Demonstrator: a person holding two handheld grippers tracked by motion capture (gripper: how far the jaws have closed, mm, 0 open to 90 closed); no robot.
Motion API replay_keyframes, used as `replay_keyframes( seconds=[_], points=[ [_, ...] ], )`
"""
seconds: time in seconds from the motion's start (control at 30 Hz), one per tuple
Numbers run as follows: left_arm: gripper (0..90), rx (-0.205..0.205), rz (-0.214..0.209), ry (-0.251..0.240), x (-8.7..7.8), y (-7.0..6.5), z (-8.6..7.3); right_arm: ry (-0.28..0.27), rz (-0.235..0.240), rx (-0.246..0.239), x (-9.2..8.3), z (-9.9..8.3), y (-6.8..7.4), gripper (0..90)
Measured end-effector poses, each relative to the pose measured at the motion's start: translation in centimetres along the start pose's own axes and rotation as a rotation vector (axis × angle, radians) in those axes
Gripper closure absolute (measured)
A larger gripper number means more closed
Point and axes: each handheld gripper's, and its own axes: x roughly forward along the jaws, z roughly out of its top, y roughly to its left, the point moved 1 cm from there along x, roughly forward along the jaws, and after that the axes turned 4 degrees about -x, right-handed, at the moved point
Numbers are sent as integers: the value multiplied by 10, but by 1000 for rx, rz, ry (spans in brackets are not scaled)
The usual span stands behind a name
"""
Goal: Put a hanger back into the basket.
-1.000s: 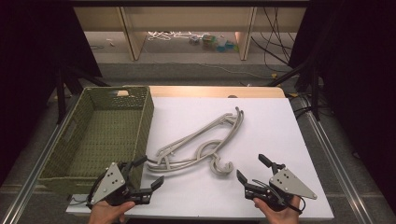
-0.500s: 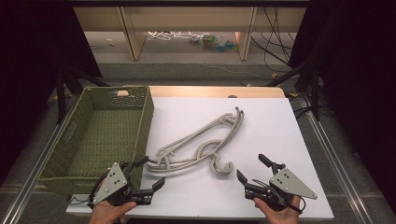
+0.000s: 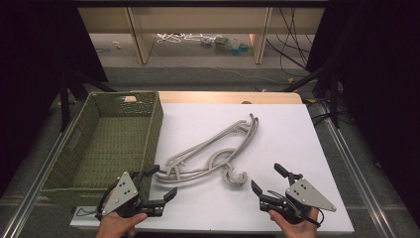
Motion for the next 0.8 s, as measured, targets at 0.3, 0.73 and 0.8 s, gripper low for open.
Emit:
replay_keyframes(
  seconds=[0.3, 0.73, 0.8],
  points=[
    [158, 27, -7, 40, 13, -8, 2, 15, -1, -4, -2, 1, -1, 157],
    [187, 42, -51, 324, 66, -18, -4, 10, 17, -17, -2, 3, 2, 160],
    [199, 64, -56, 377, 75, -19, -5, 9, 19, -18, -1, 3, 2, 160]
  ],
)
